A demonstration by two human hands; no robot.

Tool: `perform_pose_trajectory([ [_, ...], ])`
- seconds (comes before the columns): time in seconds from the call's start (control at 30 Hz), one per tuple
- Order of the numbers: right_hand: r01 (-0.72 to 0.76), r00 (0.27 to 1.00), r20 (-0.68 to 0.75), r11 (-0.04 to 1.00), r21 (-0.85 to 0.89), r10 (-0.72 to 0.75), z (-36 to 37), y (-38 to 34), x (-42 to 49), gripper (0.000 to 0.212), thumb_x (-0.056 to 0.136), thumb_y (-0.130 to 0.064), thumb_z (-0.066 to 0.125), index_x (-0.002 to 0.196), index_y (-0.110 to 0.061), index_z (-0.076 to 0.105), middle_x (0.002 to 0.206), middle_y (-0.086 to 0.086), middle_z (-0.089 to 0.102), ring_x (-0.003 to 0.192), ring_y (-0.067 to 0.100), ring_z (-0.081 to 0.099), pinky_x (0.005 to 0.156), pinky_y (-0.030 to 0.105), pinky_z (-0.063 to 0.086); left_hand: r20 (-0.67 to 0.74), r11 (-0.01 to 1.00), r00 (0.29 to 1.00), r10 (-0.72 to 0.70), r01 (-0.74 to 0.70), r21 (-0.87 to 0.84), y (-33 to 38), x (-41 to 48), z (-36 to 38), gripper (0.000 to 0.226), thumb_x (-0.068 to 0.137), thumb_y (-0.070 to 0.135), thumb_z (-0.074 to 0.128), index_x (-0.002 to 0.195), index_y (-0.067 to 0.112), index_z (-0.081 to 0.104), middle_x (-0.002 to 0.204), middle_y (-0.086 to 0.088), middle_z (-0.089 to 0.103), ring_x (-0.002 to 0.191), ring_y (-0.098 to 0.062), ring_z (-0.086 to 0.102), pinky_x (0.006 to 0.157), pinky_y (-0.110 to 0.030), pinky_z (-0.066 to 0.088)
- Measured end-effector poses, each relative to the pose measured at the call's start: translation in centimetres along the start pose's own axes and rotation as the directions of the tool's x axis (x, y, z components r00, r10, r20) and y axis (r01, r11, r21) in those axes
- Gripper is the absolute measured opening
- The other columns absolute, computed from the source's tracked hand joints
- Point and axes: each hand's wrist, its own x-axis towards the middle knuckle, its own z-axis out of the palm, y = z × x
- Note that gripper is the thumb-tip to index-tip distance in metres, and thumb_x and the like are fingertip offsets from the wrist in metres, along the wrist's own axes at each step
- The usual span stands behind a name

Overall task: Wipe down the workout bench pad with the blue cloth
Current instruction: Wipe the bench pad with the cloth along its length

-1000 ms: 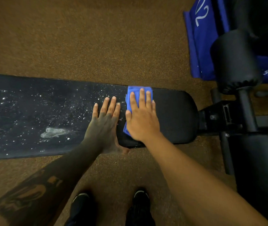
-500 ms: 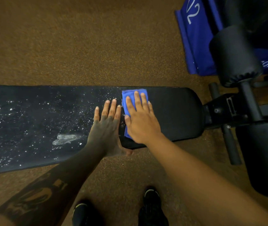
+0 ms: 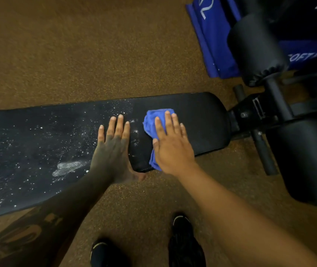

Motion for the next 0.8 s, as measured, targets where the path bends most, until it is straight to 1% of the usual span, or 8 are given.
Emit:
perform_pose_trajectory([
  [0.07, -0.081, 0.997, -0.007, 0.995, 0.049, 0.082, 0.0, -0.8, 0.2, 0.063, 0.101, -0.035, 0.027, 0.154, -0.015, -0.001, 0.162, 0.015, -0.011, 0.148, 0.030, -0.016, 0.121, 0.049, 0.005, 0.003, 1.000, 1.000, 0.006, -0.006, 0.015, -0.1, 0.1, 0.1, 0.160, 0.039, 0.105, 0.038, 0.154, 0.005, -0.008, 0.163, -0.017, -0.018, 0.151, -0.033, -0.017, 0.123, -0.057, 0.001],
  [0.17, 0.000, 1.000, -0.010, 0.995, 0.097, 0.001, 0.6, -3.3, -1.9, 0.063, 0.100, -0.035, 0.026, 0.153, -0.015, -0.002, 0.162, 0.015, -0.011, 0.147, 0.031, -0.018, 0.121, 0.049, 0.002, 0.014, 0.999, 1.000, 0.024, -0.025, 0.049, -0.3, 0.2, 0.3, 0.160, 0.037, 0.105, 0.040, 0.153, 0.008, -0.013, 0.163, -0.017, -0.021, 0.151, -0.033, -0.018, 0.122, -0.057, 0.001],
  [0.27, 0.048, 0.999, -0.012, 0.997, 0.056, -0.047, 1.5, -2.8, -4.2, 0.063, 0.100, -0.036, 0.025, 0.153, -0.015, 0.000, 0.163, 0.013, -0.009, 0.148, 0.029, -0.017, 0.121, 0.049, 0.004, 0.010, 0.997, 0.999, 0.047, -0.048, 0.059, -0.5, 0.0, 0.3, 0.157, 0.040, 0.102, 0.043, 0.155, 0.010, -0.010, 0.163, -0.017, -0.018, 0.151, -0.034, -0.017, 0.122, -0.058, 0.002],
  [0.4, -0.075, 0.995, -0.060, 0.996, 0.040, 0.077, 1.7, 0.2, -4.3, 0.062, 0.100, -0.039, 0.019, 0.154, -0.015, 0.001, 0.162, 0.013, -0.009, 0.148, 0.028, -0.016, 0.121, 0.049, 0.006, 0.020, 0.994, 0.997, 0.076, -0.077, 0.082, -0.8, -0.1, 0.2, 0.158, 0.037, 0.102, 0.044, 0.154, 0.012, -0.011, 0.163, -0.016, -0.019, 0.151, -0.034, -0.017, 0.122, -0.058, 0.002],
  [0.5, -0.139, 0.987, -0.072, 0.987, 0.079, 0.145, 1.8, -0.7, -4.3, 0.061, 0.100, -0.039, 0.017, 0.153, -0.016, -0.002, 0.162, 0.013, -0.011, 0.148, 0.028, -0.018, 0.121, 0.048, 0.004, 0.017, 0.990, 0.996, 0.090, -0.091, 0.103, -1.1, -0.2, 0.3, 0.155, 0.040, 0.100, 0.045, 0.154, 0.012, -0.011, 0.163, -0.016, -0.019, 0.151, -0.034, -0.016, 0.122, -0.058, 0.002],
  [0.63, 0.078, 0.995, -0.072, 0.995, 0.067, -0.073, 2.9, -3.6, -4.9, 0.060, 0.100, -0.037, 0.023, 0.153, -0.017, 0.004, 0.163, 0.012, 0.000, 0.149, 0.028, -0.010, 0.121, 0.050, 0.007, 0.002, 0.990, 0.995, 0.104, -0.103, 0.092, -1.3, -0.4, 0.4, 0.151, 0.043, 0.100, 0.039, 0.154, 0.010, -0.008, 0.163, -0.017, -0.017, 0.151, -0.034, -0.016, 0.122, -0.058, 0.000],
  [0.67, 0.085, 0.993, -0.084, 0.994, 0.065, -0.080, 3.0, -3.1, -5.0, 0.059, 0.100, -0.036, 0.023, 0.153, -0.016, 0.007, 0.163, 0.012, 0.002, 0.150, 0.027, -0.009, 0.121, 0.050, 0.007, 0.000, 0.990, 0.994, 0.105, -0.105, 0.093, -1.4, -0.4, 0.5, 0.151, 0.043, 0.100, 0.038, 0.154, 0.010, -0.009, 0.163, -0.017, -0.017, 0.151, -0.034, -0.016, 0.122, -0.058, 0.000],
  [0.8, -0.178, 0.971, -0.149, 0.980, 0.086, 0.189, 2.9, 0.6, -4.9, 0.056, 0.101, -0.037, 0.014, 0.153, -0.016, 0.006, 0.163, 0.010, -0.002, 0.149, 0.025, -0.011, 0.121, 0.046, 0.003, 0.005, 0.989, 0.994, 0.105, -0.105, 0.100, -1.7, -0.3, 0.8, 0.154, 0.040, 0.098, 0.047, 0.154, 0.012, -0.012, 0.163, -0.016, -0.020, 0.151, -0.034, -0.017, 0.121, -0.057, -0.003],
])
